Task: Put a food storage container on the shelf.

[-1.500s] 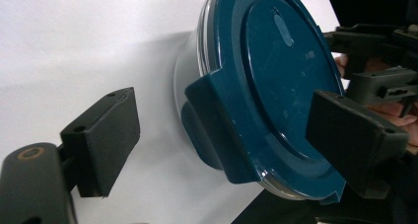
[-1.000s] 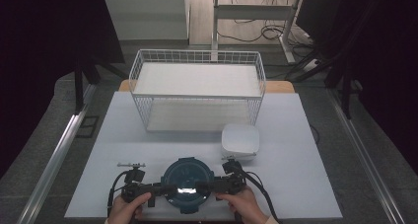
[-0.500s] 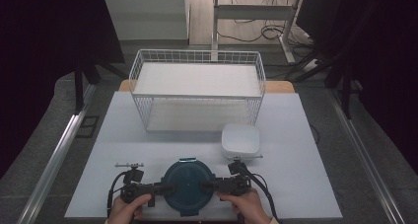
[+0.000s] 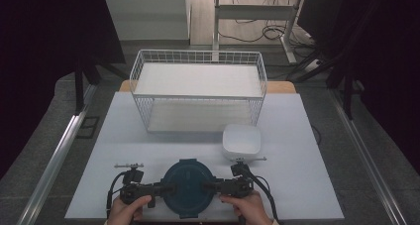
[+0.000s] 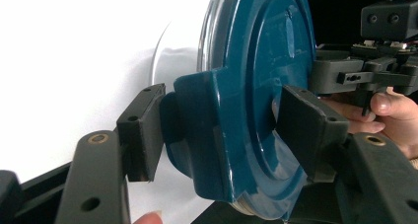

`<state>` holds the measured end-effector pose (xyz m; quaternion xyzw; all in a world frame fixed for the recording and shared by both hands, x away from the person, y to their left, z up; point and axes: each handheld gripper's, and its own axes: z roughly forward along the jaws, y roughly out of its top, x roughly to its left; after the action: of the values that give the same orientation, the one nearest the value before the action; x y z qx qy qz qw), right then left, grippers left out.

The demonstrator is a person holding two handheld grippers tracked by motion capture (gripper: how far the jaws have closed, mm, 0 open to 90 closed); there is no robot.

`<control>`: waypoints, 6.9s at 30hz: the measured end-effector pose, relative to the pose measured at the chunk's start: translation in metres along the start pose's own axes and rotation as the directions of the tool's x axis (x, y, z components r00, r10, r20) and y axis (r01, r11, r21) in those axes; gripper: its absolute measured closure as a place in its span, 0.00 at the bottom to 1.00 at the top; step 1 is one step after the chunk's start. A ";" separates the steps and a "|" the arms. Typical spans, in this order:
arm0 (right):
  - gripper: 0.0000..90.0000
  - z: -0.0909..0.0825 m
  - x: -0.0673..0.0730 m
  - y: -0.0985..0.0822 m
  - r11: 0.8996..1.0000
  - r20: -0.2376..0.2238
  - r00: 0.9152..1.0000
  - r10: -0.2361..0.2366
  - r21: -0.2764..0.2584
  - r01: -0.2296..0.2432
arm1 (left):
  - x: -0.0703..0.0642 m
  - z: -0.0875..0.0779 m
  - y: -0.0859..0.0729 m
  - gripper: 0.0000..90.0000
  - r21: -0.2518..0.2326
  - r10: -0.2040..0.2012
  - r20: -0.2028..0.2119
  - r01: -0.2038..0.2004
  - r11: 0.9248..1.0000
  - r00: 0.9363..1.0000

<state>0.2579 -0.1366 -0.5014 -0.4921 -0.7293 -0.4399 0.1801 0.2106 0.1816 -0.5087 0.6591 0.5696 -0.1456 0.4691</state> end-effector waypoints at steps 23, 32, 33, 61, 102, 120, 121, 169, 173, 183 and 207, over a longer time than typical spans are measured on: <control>0.47 -0.003 0.004 0.002 0.999 -0.008 0.999 -0.040 -0.028 0.039 | -0.010 -0.005 0.007 0.43 -0.026 0.054 -0.040 -0.055 0.998 0.998; 0.47 -0.009 0.007 0.008 0.997 -0.001 0.998 -0.062 -0.042 0.062 | -0.015 -0.006 0.016 0.43 -0.016 0.080 -0.035 -0.080 0.997 0.996; 0.47 -0.010 0.008 0.009 0.997 0.001 0.998 -0.070 -0.044 0.070 | -0.016 -0.006 0.017 0.43 -0.016 0.080 -0.032 -0.080 0.997 0.996; 0.47 -0.034 0.021 0.048 0.986 0.017 0.991 -0.132 -0.103 0.134 | -0.041 -0.013 0.063 0.43 -0.053 0.171 -0.030 -0.173 0.984 0.985; 0.47 -0.089 0.071 0.176 0.955 0.057 0.973 -0.226 -0.185 0.232 | -0.098 -0.045 0.192 0.44 -0.149 0.270 -0.010 -0.268 0.952 0.963; 0.47 -0.101 0.078 0.219 0.949 0.083 0.967 -0.242 -0.187 0.254 | -0.105 -0.045 0.240 0.44 -0.145 0.269 0.015 -0.265 0.953 0.963; 0.47 -0.101 0.079 0.222 0.949 0.085 0.967 -0.242 -0.185 0.254 | -0.105 -0.045 0.244 0.44 -0.143 0.269 0.018 -0.264 0.954 0.963; 0.42 -0.064 0.001 0.316 0.966 0.008 0.991 0.130 -0.226 -0.125 | -0.034 0.016 0.346 0.42 -0.131 -0.031 0.113 0.046 0.990 0.993; 0.42 -0.062 0.002 0.310 0.948 0.006 0.987 0.160 -0.278 -0.152 | -0.036 0.018 0.344 0.39 -0.137 -0.012 0.109 0.027 0.990 0.994; 0.11 -0.059 0.039 0.291 0.914 0.175 0.981 0.081 -0.406 -0.003 | -0.060 -0.004 0.321 0.20 -0.255 0.184 -0.113 -0.207 0.945 0.976; 0.17 -0.122 0.060 0.191 0.862 0.299 0.894 -0.334 -0.287 0.418 | -0.077 -0.056 0.196 0.23 -0.232 0.452 -0.168 -0.480 0.846 0.876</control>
<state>0.3775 -0.1781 -0.3047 -0.4123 -0.7397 -0.5246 -0.0877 0.3417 0.1959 -0.3355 0.7152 0.4310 0.0862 0.5434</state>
